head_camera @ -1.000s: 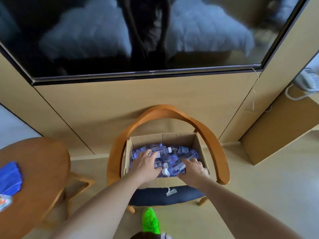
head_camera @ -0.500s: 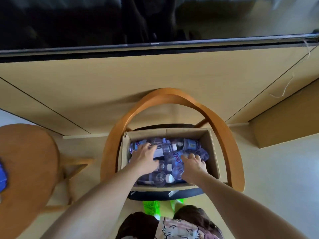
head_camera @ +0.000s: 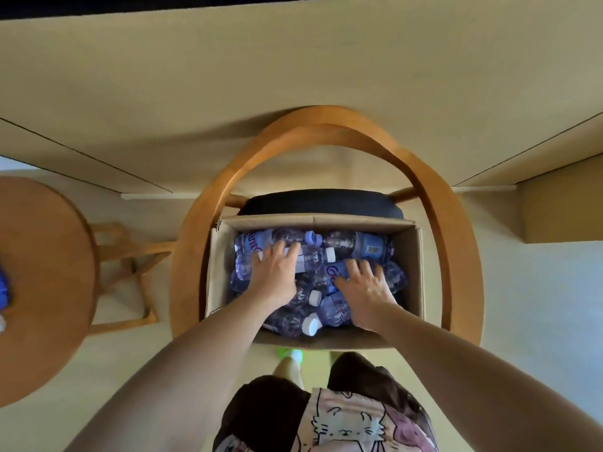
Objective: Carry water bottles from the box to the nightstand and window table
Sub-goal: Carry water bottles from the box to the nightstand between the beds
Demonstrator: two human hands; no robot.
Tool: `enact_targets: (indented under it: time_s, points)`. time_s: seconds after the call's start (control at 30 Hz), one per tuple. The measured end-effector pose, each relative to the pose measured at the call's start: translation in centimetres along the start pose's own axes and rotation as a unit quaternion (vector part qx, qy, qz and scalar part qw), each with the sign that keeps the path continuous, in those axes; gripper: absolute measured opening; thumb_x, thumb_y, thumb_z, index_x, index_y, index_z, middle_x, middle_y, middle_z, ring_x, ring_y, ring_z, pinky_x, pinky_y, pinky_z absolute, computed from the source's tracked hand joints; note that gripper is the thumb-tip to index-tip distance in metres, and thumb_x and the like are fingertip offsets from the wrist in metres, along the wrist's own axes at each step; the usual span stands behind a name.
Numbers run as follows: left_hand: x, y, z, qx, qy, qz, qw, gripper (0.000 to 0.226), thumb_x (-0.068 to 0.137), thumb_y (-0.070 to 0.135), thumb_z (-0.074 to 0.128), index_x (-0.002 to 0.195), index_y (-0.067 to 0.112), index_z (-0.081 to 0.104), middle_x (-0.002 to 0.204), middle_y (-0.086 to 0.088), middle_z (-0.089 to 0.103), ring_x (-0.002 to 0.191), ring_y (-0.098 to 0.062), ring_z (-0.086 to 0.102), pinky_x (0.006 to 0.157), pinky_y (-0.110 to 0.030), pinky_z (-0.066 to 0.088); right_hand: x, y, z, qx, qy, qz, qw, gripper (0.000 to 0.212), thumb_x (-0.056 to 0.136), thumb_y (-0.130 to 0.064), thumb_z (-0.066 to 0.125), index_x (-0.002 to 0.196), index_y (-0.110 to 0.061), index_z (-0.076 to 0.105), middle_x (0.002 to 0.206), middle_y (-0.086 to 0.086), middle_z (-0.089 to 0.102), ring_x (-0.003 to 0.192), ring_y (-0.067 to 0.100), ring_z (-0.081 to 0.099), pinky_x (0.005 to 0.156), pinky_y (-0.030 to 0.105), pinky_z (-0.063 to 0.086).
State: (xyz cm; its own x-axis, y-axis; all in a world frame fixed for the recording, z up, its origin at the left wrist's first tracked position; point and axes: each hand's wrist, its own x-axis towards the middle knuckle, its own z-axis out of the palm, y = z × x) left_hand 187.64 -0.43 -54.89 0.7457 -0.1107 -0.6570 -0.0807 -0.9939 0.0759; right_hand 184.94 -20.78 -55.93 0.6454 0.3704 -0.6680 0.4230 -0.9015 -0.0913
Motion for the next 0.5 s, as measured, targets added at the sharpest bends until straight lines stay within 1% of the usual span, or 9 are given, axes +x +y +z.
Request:
enact_targets:
  time_s: [0.07, 0.13, 0.2, 0.27, 0.33, 0.37, 0.5]
  points:
    - [0.6, 0.4, 0.4, 0.007, 0.011, -0.01, 1.0, 0.086, 0.086, 0.015, 0.076, 0.157, 0.024, 0.028, 0.155, -0.009, 0.033, 0.143, -0.036, 0.036, 0.117, -0.058, 0.033, 0.2, 0.4, 0.4, 0.011, 0.007, -0.006, 1.0, 0.079, 0.075, -0.025, 0.078, 0.146, -0.029, 0.042, 0.15, 0.015, 0.027, 0.135, 0.04, 0.031, 0.113, 0.06, 0.031]
    - [1.2, 0.6, 0.4, 0.021, 0.029, -0.009, 0.999, 0.085, 0.083, 0.011, 0.078, 0.155, 0.022, 0.033, 0.151, -0.01, 0.038, 0.138, -0.036, 0.04, 0.113, -0.054, 0.04, 0.4, 0.8, 0.7, 0.02, 0.01, -0.009, 1.0, 0.081, 0.073, -0.028, 0.079, 0.145, -0.029, 0.041, 0.148, 0.014, 0.027, 0.134, 0.04, 0.031, 0.112, 0.06, 0.032]
    - [1.7, 0.6, 0.1, 0.027, 0.043, -0.005, 0.999, 0.083, 0.081, 0.009, 0.081, 0.151, 0.02, 0.038, 0.145, -0.01, 0.044, 0.133, -0.035, 0.047, 0.106, -0.05, 0.048, 0.7, 1.0, 1.0, 0.028, 0.014, -0.008, 0.999, 0.081, 0.071, -0.029, 0.08, 0.143, -0.029, 0.041, 0.145, 0.014, 0.026, 0.132, 0.039, 0.031, 0.11, 0.059, 0.033]
    - [2.1, 0.6, -0.5, 0.025, 0.039, -0.002, 0.999, 0.077, 0.079, 0.009, 0.082, 0.145, 0.02, 0.043, 0.138, -0.009, 0.049, 0.127, -0.033, 0.051, 0.095, -0.046, 0.054, 0.8, 1.2, 1.1, 0.036, 0.013, -0.006, 0.999, 0.08, 0.071, -0.032, 0.08, 0.141, -0.03, 0.042, 0.144, 0.013, 0.027, 0.131, 0.039, 0.031, 0.11, 0.058, 0.034]
    - [2.4, 0.6, -1.0, 0.02, 0.033, 0.009, 0.999, 0.07, 0.078, 0.012, 0.084, 0.137, 0.021, 0.048, 0.132, -0.007, 0.052, 0.122, -0.031, 0.054, 0.085, -0.044, 0.054, 0.9, 1.1, 1.1, 0.045, 0.006, -0.006, 0.999, 0.08, 0.07, -0.033, 0.08, 0.141, -0.029, 0.043, 0.144, 0.014, 0.026, 0.131, 0.04, 0.031, 0.111, 0.058, 0.034]
    - [2.4, 0.6, -1.2, 0.015, 0.032, 0.014, 0.999, 0.067, 0.077, 0.014, 0.084, 0.134, 0.021, 0.049, 0.13, -0.007, 0.053, 0.12, -0.031, 0.055, 0.083, -0.044, 0.054, 0.9, 1.1, 1.0, 0.051, 0.005, -0.003, 0.999, 0.078, 0.07, -0.031, 0.08, 0.14, -0.029, 0.045, 0.145, 0.014, 0.026, 0.131, 0.04, 0.032, 0.111, 0.057, 0.034]
    - [2.0, 0.7, -1.7, -0.044, 0.02, -0.002, 0.999, 0.073, 0.074, 0.025, 0.088, 0.134, 0.024, 0.047, 0.13, -0.007, 0.054, 0.12, -0.03, 0.057, 0.088, -0.043, 0.055, 0.1, 0.8, 0.5, 0.069, 0.013, 0.016, 0.997, 0.07, 0.072, -0.026, 0.078, 0.137, -0.024, 0.05, 0.143, 0.014, 0.033, 0.127, 0.038, 0.038, 0.108, 0.051, 0.039]
